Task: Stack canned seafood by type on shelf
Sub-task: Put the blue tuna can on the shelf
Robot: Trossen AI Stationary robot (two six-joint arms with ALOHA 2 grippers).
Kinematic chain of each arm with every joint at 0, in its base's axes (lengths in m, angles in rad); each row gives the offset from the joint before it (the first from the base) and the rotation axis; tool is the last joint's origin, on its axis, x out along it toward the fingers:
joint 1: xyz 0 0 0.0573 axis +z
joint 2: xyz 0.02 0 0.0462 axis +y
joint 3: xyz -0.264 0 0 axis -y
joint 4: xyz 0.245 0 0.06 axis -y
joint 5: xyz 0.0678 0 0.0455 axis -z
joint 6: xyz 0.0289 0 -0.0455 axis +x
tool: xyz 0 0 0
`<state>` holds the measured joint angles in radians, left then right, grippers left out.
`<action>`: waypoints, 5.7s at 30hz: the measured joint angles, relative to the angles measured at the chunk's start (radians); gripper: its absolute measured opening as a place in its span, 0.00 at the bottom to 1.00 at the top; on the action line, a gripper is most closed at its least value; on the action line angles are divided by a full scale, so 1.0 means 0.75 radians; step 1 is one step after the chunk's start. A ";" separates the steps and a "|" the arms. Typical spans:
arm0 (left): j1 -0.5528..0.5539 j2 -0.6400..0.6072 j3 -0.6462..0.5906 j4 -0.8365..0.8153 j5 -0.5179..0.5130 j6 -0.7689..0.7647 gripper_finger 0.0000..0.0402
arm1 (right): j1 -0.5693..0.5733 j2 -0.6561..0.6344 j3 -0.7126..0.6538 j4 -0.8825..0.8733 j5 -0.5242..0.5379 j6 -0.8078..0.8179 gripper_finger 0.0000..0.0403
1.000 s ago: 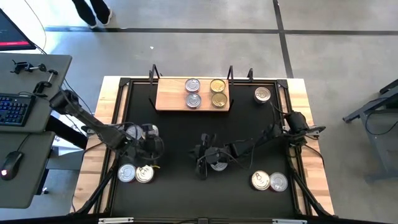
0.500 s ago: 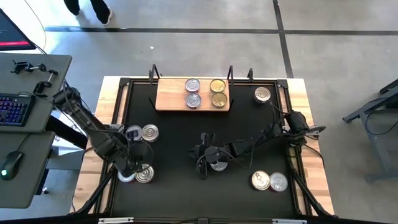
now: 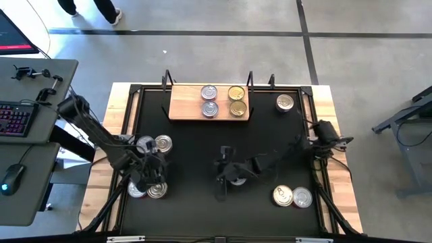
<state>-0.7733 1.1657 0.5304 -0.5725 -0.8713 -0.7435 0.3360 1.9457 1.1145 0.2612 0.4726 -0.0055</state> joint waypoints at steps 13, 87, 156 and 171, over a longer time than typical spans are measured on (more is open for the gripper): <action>0.220 0.045 -0.001 -0.010 0.017 -0.001 0.37 | 0.267 -0.341 0.015 -0.515 0.516 0.188 0.12; 0.162 0.260 0.151 0.163 0.113 0.691 0.02 | 0.216 -0.297 0.013 -0.534 0.483 0.310 0.12; 1.078 0.358 0.478 -0.067 0.233 1.305 0.00 | 0.216 -0.297 0.013 -0.544 0.483 0.326 0.12; 1.497 0.422 0.479 0.204 0.384 1.686 0.00 | 0.216 -0.297 0.013 -0.544 0.483 0.345 0.12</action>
<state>0.3491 1.4821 0.8894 -0.4191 -0.5830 0.5208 0.4980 1.7233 1.1244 -0.1470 0.8345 0.2530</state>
